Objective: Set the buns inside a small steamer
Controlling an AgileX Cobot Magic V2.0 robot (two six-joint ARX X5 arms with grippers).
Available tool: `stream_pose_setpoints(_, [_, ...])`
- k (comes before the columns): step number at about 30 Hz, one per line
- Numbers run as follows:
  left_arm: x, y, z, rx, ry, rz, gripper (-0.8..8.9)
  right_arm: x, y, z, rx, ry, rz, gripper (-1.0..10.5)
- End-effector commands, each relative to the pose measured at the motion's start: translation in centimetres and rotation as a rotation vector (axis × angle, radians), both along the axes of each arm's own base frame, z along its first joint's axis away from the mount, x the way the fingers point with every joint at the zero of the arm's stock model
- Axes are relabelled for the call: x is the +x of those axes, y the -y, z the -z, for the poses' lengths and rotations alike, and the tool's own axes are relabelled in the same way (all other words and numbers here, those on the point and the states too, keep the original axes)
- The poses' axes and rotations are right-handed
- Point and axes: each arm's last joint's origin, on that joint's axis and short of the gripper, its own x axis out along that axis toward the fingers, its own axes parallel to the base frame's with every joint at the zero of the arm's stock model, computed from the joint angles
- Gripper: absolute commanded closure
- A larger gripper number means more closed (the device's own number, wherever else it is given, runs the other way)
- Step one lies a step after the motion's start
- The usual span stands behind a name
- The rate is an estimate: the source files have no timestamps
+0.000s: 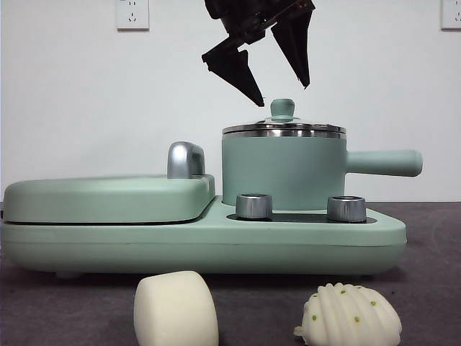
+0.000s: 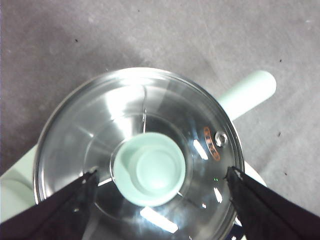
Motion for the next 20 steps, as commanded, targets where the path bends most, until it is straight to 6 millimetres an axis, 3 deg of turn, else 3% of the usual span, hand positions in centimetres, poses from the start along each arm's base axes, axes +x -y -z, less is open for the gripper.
stream_pose_setpoints(1, [0.4, 0.9, 0.8, 0.011, 0.009, 0.019, 4.19, 0.0, 0.0, -0.5, -0.005, 0.025, -0.007, 4.3])
stream_pose_setpoints(3, [0.5, 1.0, 1.1, 0.019, 0.014, 0.026, 4.72, 0.0, 0.0, -0.5, -0.005, 0.024, -0.007, 4.3])
stream_pose_setpoints(10, [0.7, 1.2, 1.4, 0.018, 0.018, 0.029, 4.82, -0.1, 0.0, -0.4, -0.005, 0.011, -0.007, 4.3])
stream_pose_setpoints(13, [0.8, 1.3, 1.5, 0.012, 0.025, 0.029, 5.39, -0.1, 0.0, -0.2, -0.005, -0.002, -0.007, 4.3])
stream_pose_setpoints(20, [0.9, 1.4, 1.9, 0.024, 0.009, 0.030, 5.39, -0.1, 0.0, -0.3, -0.005, -0.001, -0.007, 4.3])
